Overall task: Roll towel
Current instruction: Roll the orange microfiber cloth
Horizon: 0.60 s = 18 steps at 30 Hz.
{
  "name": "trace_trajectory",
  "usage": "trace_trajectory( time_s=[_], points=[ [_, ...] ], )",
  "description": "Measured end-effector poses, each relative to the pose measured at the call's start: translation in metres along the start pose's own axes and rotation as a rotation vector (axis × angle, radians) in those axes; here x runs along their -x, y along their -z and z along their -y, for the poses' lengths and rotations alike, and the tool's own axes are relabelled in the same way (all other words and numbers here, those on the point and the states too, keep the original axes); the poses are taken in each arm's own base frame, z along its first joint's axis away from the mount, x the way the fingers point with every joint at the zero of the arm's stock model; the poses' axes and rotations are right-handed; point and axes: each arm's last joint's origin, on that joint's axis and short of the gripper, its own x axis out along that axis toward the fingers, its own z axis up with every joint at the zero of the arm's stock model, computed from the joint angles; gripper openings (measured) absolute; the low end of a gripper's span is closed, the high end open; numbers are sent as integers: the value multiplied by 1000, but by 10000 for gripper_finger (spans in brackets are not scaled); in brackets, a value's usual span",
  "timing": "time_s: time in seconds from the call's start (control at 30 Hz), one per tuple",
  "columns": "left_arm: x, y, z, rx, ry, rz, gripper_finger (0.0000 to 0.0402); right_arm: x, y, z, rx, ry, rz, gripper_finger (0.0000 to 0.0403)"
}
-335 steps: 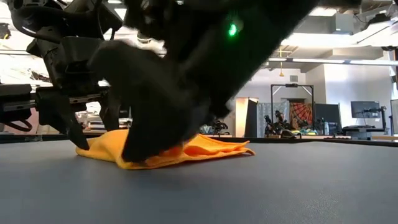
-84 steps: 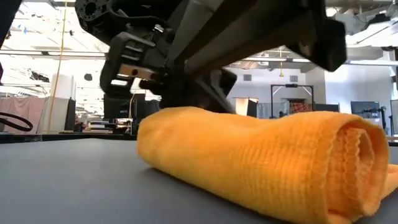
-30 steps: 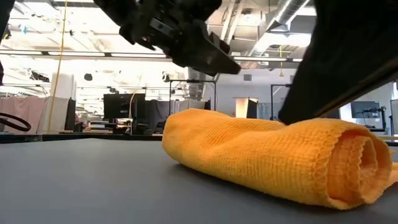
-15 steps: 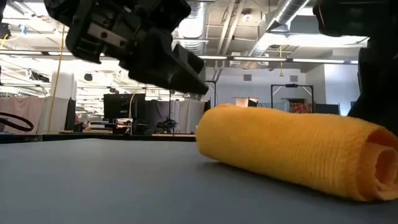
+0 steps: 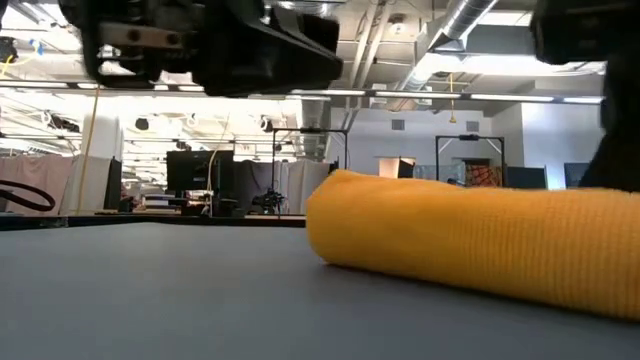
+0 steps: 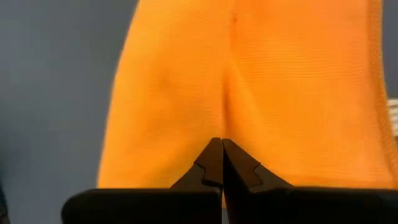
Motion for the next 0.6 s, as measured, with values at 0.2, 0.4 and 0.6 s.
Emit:
trace_trajectory(
  time_s=[0.2, 0.4, 0.6],
  points=[
    [-6, -8, 11, -204, 9, -41, 72, -6, -7, 2, -20, 1, -15, 18],
    [-9, -10, 7, -216, 5, -153, 158, -10, -13, 0, -30, -15, -9, 18],
    [-9, -9, 7, -183, 29, -156, 208, -11, -14, 0, -35, -19, -7, 18]
  ],
)
